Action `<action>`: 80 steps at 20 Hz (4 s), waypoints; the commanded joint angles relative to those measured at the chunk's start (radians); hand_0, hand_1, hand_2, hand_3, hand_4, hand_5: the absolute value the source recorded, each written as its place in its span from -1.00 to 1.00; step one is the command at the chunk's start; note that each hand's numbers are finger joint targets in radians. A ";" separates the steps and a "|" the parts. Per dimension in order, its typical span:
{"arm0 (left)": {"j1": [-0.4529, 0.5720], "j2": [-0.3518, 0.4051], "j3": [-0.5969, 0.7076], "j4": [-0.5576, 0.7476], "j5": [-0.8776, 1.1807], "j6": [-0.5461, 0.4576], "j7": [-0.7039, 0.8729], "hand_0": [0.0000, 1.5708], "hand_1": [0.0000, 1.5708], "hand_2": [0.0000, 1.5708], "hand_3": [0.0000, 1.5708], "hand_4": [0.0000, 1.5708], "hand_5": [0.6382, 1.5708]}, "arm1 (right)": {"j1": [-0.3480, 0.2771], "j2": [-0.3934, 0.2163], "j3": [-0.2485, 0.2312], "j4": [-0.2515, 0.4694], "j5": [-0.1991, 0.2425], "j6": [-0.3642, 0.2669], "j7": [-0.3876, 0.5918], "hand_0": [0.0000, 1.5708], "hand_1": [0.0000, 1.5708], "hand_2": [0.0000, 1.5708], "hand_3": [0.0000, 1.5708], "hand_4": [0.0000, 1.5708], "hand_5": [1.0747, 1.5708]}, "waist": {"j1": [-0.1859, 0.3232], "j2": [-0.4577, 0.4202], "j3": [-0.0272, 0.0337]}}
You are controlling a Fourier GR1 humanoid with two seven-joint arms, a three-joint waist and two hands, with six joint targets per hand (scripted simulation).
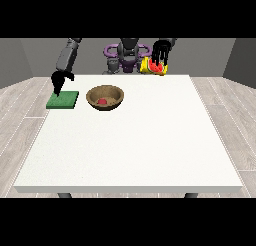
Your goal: Pick the cup and pour the ball into the bowl, then pick the bowl and place it on the pad
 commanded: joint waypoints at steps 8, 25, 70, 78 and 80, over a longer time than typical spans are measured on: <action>0.311 -0.036 0.256 -0.033 0.587 0.216 -0.511 0.64 0.64 0.41 -0.04 0.81 0.99 | -0.041 -0.079 -0.100 -0.043 -0.088 0.000 -0.033 -1.00 -1.00 -0.50 -0.70 -0.12 0.90 | 0.170 0.299 -0.0045; 0.224 -0.045 0.407 0.108 0.963 -0.112 -0.615 -1.00 -1.00 -1.00 -1.00 -1.00 -0.95 | -0.203 0.049 -0.054 -0.059 -0.092 -0.116 0.080 -1.00 -1.00 -1.00 -1.00 -1.00 0.99 | 0.096 0.328 0.0035; 0.247 -0.014 0.339 0.054 1.006 -0.232 -0.557 -1.00 -1.00 -1.00 -1.00 -1.00 -0.84 | -0.086 -0.089 0.255 0.048 0.307 -0.700 0.423 1.00 1.00 1.00 1.00 0.53 1.00 | 0.263 0.200 -0.0051; 0.315 0.009 0.436 0.267 1.040 -0.199 -0.629 -1.00 -1.00 -1.00 -1.00 -1.00 -0.83 | -0.214 -0.131 0.431 -0.043 0.432 -0.564 0.808 1.00 1.00 1.00 1.00 0.61 0.99 | 0.117 0.002 -0.0027; 0.367 0.033 0.447 0.282 1.054 -0.231 -0.627 -1.00 -1.00 -1.00 -1.00 -1.00 -0.81 | -0.204 -0.226 0.478 -0.044 0.486 -0.484 0.832 1.00 1.00 1.00 1.00 0.67 0.93 | 0.096 -0.054 -0.0026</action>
